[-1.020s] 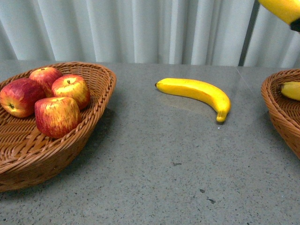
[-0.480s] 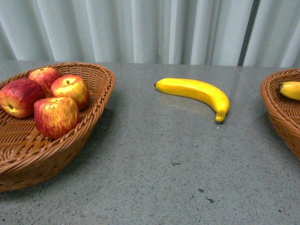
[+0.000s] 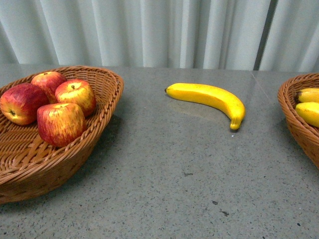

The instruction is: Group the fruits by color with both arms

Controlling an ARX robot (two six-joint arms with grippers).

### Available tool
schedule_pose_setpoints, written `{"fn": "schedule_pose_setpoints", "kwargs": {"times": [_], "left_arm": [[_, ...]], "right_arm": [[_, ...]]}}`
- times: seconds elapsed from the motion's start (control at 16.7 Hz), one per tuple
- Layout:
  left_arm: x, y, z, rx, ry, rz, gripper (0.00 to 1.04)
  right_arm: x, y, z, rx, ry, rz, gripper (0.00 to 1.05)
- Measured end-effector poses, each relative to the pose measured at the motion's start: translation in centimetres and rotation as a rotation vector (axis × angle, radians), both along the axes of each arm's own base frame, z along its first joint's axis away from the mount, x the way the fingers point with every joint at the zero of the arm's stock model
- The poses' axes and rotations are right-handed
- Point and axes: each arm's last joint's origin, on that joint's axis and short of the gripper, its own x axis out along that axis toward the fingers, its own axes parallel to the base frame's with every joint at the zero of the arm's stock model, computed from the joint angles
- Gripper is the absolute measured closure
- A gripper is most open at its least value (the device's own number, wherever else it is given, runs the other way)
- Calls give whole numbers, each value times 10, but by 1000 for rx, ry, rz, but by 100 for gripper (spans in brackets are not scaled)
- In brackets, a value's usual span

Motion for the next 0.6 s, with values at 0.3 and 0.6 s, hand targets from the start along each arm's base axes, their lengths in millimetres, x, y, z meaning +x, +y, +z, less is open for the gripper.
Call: {"fn": "schedule_pose_setpoints", "kwargs": {"times": [0.3,0.6], "left_arm": [[0,0,0,0,0,0,7],[0,0,0,0,0,0,7]], "right_arm": [[-41,36,52,303,-59,169,7],[-22,88,27,344,82,245,7]]}}
